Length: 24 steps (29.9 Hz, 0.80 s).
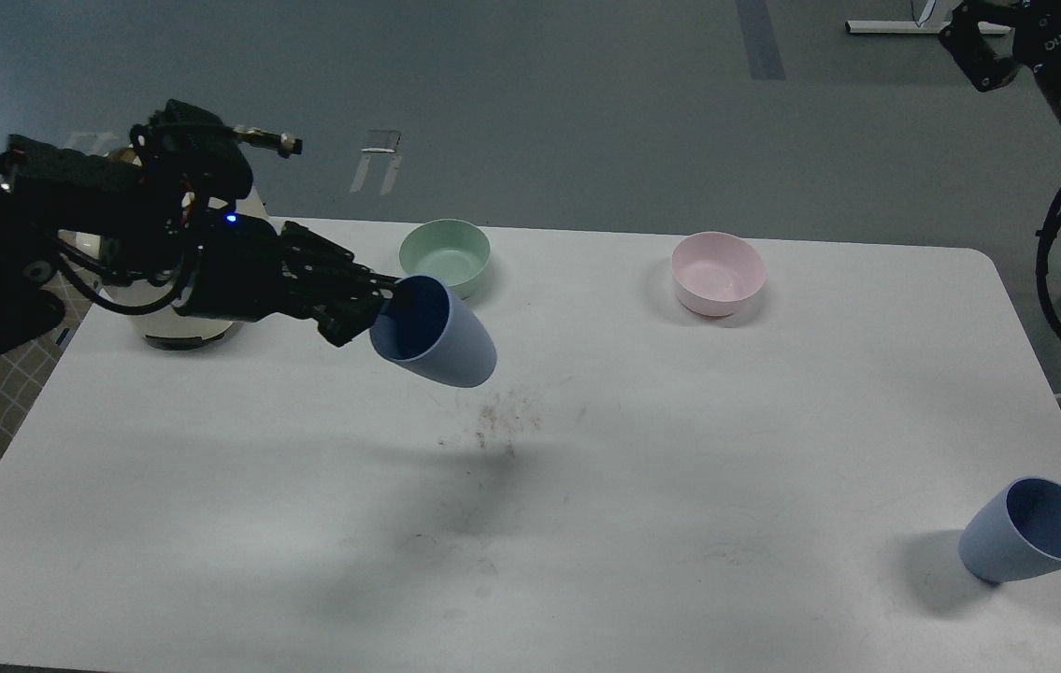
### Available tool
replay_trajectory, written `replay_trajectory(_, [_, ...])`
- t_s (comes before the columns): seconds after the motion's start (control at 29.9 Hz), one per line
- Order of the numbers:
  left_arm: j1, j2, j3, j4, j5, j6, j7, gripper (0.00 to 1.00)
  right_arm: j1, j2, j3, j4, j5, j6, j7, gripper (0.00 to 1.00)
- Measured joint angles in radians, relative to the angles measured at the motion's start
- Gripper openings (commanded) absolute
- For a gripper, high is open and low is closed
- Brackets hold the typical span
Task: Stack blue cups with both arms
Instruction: 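Grasp the blue cup with the left gripper and lift it, then carry the cup to table center and set it upright, release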
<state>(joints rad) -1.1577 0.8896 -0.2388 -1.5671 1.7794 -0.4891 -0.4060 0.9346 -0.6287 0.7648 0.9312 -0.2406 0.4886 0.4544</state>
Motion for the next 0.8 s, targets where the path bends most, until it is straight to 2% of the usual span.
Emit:
replay_trajectory(0.17, [-0.08, -0.245, 0.006, 0.072, 0.001, 0.0, 0.065, 0.0, 0.018, -0.027, -0.017, 0.008, 0.001, 0.0, 0.0, 1.0])
replay_trajectory(0.37, [-0.144, -0.481, 0.043, 0.18, 0.028, 0.0, 0.085, 0.0, 0.017, -0.061, -0.02, 0.035, 0.004, 0.0, 0.0, 1.0])
replay_trajectory(0.57, [-0.199, -0.603, 0.19, 0.251, 0.044, 0.0, 0.087, 0.0, 0.015, -0.069, -0.021, 0.047, 0.004, 0.0, 0.0, 1.0])
replay_trajectory(0.8, [-0.204, -0.696, 0.283, 0.338, 0.046, 0.0, 0.119, 0.0, 0.011, -0.075, -0.021, 0.054, 0.004, 0.0, 0.0, 1.0])
